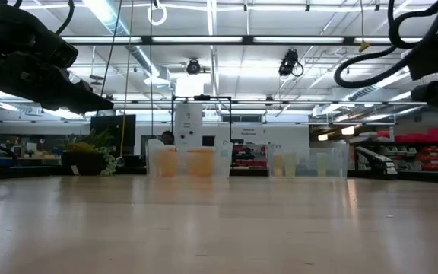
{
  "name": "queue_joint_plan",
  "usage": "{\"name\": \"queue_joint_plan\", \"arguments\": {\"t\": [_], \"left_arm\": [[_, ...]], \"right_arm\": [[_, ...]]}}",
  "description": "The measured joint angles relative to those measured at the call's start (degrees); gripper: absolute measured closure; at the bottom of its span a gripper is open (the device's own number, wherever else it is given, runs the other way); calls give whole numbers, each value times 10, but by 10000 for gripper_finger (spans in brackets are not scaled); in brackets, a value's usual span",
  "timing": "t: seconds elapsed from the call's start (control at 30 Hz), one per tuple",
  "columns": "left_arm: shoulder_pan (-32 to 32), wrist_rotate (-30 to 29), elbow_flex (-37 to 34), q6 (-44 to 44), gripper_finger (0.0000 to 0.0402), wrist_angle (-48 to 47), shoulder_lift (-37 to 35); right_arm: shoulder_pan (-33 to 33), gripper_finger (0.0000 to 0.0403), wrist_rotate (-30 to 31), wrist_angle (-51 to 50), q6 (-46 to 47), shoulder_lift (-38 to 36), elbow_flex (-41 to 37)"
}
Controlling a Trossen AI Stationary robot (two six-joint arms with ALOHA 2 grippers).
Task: Pick and place medicine bottles into bin by pill shape (circle, oval)
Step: Put the yellow tablet bottle into the right transparent bin
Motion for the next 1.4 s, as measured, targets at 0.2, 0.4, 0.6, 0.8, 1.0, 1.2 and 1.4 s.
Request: {"name": "queue_joint_plan", "arguments": {"t": [0.2, 0.4, 0.6, 0.8, 1.0, 1.2, 1.4], "left_arm": [[0, 0, 0, 0, 219, 0, 0], [0, 0, 0, 0, 218, 0, 0], [0, 0, 0, 0, 215, 0, 0], [0, 0, 0, 0, 220, 0, 0], [0, 0, 0, 0, 215, 0, 0], [0, 0, 0, 0, 218, 0, 0], [0, 0, 0, 0, 219, 0, 0]], "right_arm": [[0, 157, 13, 4, -1, 0, 0], [0, 196, 13, 4, -1, 0, 0], [0, 231, 13, 4, 1, 0, 0], [0, 263, 13, 4, 1, 0, 0], [0, 274, 18, 4, 0, 0, 0], [-13, 270, 19, 4, -9, 0, 0], [-62, 272, 25, 4, -55, 0, 20]]}}
